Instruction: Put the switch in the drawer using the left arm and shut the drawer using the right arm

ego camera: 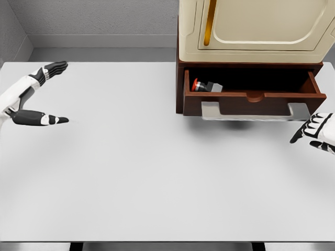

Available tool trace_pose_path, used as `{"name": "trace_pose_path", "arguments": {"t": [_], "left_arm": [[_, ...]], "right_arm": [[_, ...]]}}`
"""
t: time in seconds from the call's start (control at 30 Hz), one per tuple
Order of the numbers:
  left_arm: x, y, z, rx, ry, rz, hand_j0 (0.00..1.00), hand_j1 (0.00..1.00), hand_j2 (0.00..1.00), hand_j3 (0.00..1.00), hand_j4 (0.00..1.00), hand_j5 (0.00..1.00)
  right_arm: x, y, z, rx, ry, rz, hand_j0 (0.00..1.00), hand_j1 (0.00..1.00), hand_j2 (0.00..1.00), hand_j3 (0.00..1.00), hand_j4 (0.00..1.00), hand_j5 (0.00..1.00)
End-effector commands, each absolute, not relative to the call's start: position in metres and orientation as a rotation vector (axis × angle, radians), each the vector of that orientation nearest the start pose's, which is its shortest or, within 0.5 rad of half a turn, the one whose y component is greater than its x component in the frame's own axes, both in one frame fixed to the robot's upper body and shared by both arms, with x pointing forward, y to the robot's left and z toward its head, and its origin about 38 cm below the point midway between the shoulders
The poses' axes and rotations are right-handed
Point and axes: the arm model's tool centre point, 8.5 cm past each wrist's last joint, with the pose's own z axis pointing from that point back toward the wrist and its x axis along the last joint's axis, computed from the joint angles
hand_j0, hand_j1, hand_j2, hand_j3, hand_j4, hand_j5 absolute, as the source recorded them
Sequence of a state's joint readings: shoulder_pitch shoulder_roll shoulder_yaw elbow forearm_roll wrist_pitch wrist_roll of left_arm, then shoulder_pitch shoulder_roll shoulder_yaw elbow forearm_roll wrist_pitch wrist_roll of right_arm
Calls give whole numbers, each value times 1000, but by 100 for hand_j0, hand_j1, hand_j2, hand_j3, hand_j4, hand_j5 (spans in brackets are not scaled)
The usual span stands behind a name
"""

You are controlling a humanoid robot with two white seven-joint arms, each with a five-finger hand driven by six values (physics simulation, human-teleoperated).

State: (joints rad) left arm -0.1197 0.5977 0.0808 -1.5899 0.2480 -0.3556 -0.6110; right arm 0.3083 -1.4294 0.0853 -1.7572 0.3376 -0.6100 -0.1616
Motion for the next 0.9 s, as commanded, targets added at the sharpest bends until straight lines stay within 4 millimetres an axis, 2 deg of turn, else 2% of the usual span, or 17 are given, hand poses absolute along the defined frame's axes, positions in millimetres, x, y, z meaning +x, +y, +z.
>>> {"name": "trace_pose_path", "arguments": {"t": [0.0, 0.07, 0.3, 0.6, 0.67, 0.77, 0.87], "left_arm": [[375, 386, 199, 45, -1832, -949, 100, 100, 100, 100, 100, 100], [375, 378, 197, 23, -1852, -930, 100, 100, 100, 100, 100, 100], [376, 373, 194, 11, -1871, -904, 100, 100, 100, 100, 100, 100], [375, 377, 196, 21, -1877, -890, 100, 100, 100, 100, 100, 100], [375, 377, 196, 22, -1877, -889, 100, 100, 100, 100, 100, 100], [372, 379, 193, 24, -1870, -887, 100, 100, 100, 100, 100, 100], [372, 381, 193, 28, -1870, -881, 100, 100, 100, 100, 100, 100]], "right_arm": [[299, -418, 242, -537, -1518, 1933, 60, 60, 60, 60, 60, 60], [298, -417, 242, -535, -1512, 1945, 60, 60, 60, 60, 60, 60], [294, -418, 232, -513, -1477, 1969, 61, 61, 61, 61, 61, 61], [290, -419, 224, -497, -1447, 1988, 61, 61, 61, 61, 61, 61], [290, -421, 224, -502, -1442, 1989, 52, 52, 52, 52, 52, 52], [292, -423, 227, -510, -1436, 1992, 49, 49, 49, 49, 49, 49], [298, -450, 225, -572, -1366, 1954, 51, 51, 51, 51, 51, 51]]}}
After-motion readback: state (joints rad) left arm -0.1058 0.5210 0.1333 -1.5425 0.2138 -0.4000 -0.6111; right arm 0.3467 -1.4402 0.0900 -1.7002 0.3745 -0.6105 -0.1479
